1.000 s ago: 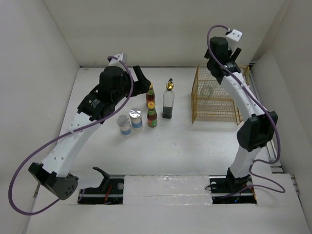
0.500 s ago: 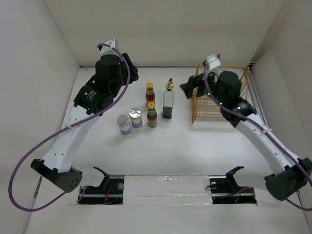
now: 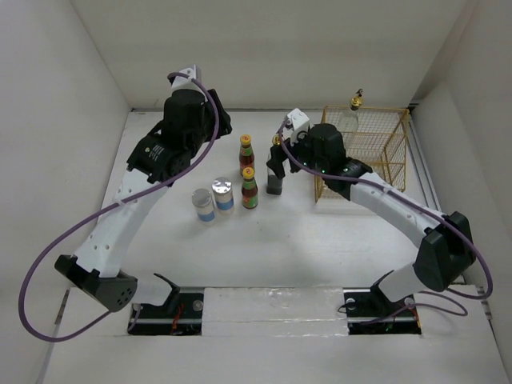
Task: Organize the condiment bottles
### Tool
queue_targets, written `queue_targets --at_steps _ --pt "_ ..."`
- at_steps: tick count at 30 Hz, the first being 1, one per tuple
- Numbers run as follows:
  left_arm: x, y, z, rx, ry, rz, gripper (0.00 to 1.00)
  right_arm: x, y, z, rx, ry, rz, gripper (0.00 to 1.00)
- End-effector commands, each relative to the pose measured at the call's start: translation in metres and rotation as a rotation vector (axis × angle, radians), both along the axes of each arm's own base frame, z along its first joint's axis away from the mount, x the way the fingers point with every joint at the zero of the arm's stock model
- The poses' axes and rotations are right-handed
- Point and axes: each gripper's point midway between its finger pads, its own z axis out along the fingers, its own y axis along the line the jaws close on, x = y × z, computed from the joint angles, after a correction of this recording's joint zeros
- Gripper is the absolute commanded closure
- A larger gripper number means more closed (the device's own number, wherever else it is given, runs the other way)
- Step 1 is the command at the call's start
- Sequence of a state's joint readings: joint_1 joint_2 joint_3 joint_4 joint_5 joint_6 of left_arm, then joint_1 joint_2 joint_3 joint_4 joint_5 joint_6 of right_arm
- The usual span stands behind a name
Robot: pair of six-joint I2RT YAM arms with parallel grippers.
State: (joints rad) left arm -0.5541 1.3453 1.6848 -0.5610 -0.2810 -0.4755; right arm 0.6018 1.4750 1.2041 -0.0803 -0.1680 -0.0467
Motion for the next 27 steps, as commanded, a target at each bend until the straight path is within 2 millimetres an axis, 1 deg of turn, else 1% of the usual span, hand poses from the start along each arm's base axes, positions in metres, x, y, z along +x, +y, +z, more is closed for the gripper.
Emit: queue_targets --at_steps 1,3,4,5,6,7,8,9,10,11,12,13,14,15,16,17,18,19,20,21,22,23,24,25,26,27 --pt "-0.008 0.006 0.029 -0.031 -0.070 -0.005 0.56 0.030 -0.002 0.051 0.098 -0.148 -0.115 0.05" --pt "-0.008 0.006 0.029 -0.031 -0.070 -0.005 0.56 0.033 0.006 0.042 0.100 -0.149 -0.106 0.06" --pt "-0.008 0.006 0.029 -0.031 -0.070 -0.005 0.56 0.037 0.006 0.041 0.101 -0.155 -0.116 0.10" --pt "-0.007 0.006 0.025 -0.026 -0.063 -0.005 0.56 0.038 0.011 0.044 0.113 -0.173 -0.118 0.12" --pt "-0.007 0.006 0.025 -0.026 -0.063 -0.005 0.56 0.042 0.014 0.037 0.114 -0.160 -0.120 0.14" --pt "-0.007 0.005 0.021 -0.021 -0.055 -0.005 0.56 0.044 0.016 0.035 0.117 -0.164 -0.120 0.16" --pt "-0.008 0.002 0.020 -0.027 -0.051 -0.026 0.56 0.047 0.014 0.039 0.132 -0.171 -0.142 0.18" --pt "-0.008 -0.002 0.017 -0.041 -0.045 -0.035 0.56 0.052 0.017 0.039 0.143 -0.184 -0.142 0.20" --pt "-0.008 -0.006 0.010 -0.048 -0.028 -0.051 0.56 0.056 0.020 0.038 0.143 -0.184 -0.142 0.22" --pt "-0.008 -0.011 0.008 -0.056 -0.024 -0.074 0.56 0.054 0.025 0.034 0.145 -0.171 -0.135 0.36" --pt "-0.008 -0.012 0.008 -0.070 -0.021 -0.069 0.56 0.057 0.026 0.037 0.147 -0.176 -0.144 0.48" --pt "-0.009 -0.013 0.002 -0.066 -0.007 -0.077 0.56 0.054 0.030 0.037 0.148 -0.176 -0.135 0.56" --pt "-0.009 -0.013 0.002 -0.066 -0.007 -0.077 0.56 0.054 0.030 0.037 0.148 -0.176 -0.135 0.69" --pt "-0.011 -0.012 0.001 -0.066 -0.007 -0.077 0.56 0.056 0.025 0.042 0.156 -0.183 -0.168 0.75" --pt "-0.011 -0.012 0.001 -0.066 -0.007 -0.077 0.56 0.052 0.027 0.052 0.173 -0.203 -0.167 0.79" --pt "-0.011 -0.012 0.001 -0.066 -0.007 -0.077 0.56 0.048 0.022 0.068 0.198 -0.234 -0.177 0.83" --pt "-0.010 -0.013 0.003 -0.070 -0.015 -0.078 0.56 0.042 0.022 0.078 0.211 -0.249 -0.177 0.89" --pt "-0.010 -0.013 0.003 -0.070 -0.015 -0.078 0.56 0.039 0.016 0.088 0.220 -0.262 -0.192 0.92" --pt "-0.010 -0.013 0.003 -0.070 -0.015 -0.078 0.56 0.036 0.011 0.104 0.237 -0.282 -0.203 0.94" --pt "-0.010 -0.013 -0.001 -0.065 -0.006 -0.077 0.56 0.024 0.002 0.137 0.278 -0.325 -0.203 0.95" --pt "-0.010 -0.014 -0.001 -0.068 -0.004 -0.086 0.56 0.019 -0.005 0.151 0.291 -0.340 -0.213 0.95" --pt "-0.010 -0.014 -0.001 -0.068 -0.004 -0.086 0.55 0.013 -0.013 0.155 0.271 -0.323 -0.230 0.96" --pt "-0.009 -0.015 0.001 -0.072 -0.012 -0.086 0.55 0.001 -0.025 0.183 0.299 -0.353 -0.241 0.96" --pt "-0.009 -0.015 -0.003 -0.068 -0.004 -0.086 0.55 -0.003 -0.034 0.191 0.292 -0.351 -0.268 0.98" --pt "-0.009 -0.015 -0.003 -0.068 -0.004 -0.086 0.55 -0.001 -0.052 0.184 0.247 -0.318 -0.313 0.98" --pt "-0.009 -0.015 -0.003 -0.068 -0.004 -0.086 0.54 -0.003 -0.065 0.189 0.238 -0.317 -0.342 0.99"
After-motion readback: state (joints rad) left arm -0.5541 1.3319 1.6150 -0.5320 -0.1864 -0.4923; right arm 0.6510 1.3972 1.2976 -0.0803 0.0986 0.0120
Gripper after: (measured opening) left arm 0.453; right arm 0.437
